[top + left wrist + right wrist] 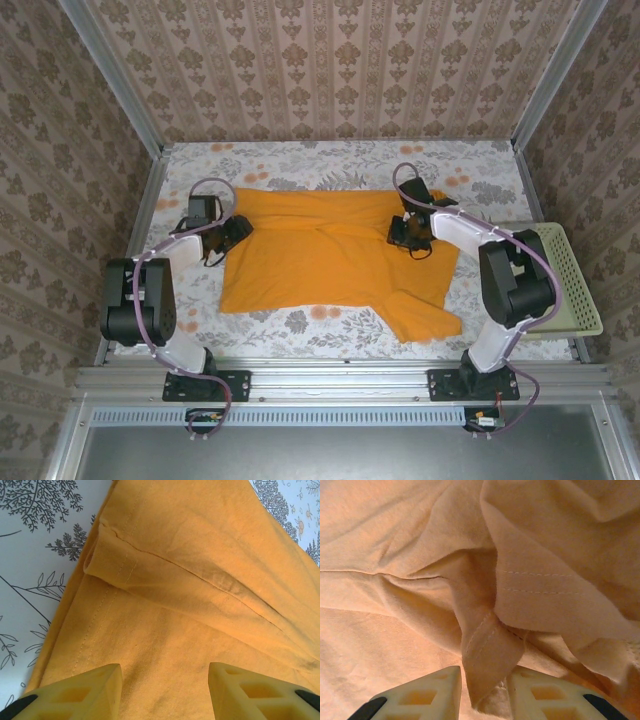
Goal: Fold the inside-out t-shirt
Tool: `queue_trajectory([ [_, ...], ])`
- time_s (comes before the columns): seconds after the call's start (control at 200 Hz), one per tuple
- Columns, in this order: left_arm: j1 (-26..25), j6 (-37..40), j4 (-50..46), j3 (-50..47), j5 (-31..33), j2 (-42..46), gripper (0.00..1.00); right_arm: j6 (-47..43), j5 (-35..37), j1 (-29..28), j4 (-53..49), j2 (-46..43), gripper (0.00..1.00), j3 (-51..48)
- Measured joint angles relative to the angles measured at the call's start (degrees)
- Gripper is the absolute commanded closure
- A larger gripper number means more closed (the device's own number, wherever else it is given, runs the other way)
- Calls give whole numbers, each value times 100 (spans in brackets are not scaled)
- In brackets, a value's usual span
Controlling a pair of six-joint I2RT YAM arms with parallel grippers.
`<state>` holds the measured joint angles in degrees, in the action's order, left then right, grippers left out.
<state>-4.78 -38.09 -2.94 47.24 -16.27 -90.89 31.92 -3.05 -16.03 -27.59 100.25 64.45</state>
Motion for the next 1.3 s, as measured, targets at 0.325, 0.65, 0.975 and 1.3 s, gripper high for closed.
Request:
queue_trajectory([
  [0.325, -2, 0, 2, 0, 0, -2, 50, -68, 385, -210, 7, -4, 100, 22],
  [0.65, 0, 31, -4, -4, 4, 0, 50, -177, 911, -815, -92, -1027, 100, -472],
  [0.975, 0, 39, -9, -50, 4, 0, 50, -55, 883, -1272, -140, -1373, 74, -1259],
  [1.3, 0, 42, -35, -50, 4, -2, 51, -374, 734, -72, -295, -1661, 69, -1034],
])
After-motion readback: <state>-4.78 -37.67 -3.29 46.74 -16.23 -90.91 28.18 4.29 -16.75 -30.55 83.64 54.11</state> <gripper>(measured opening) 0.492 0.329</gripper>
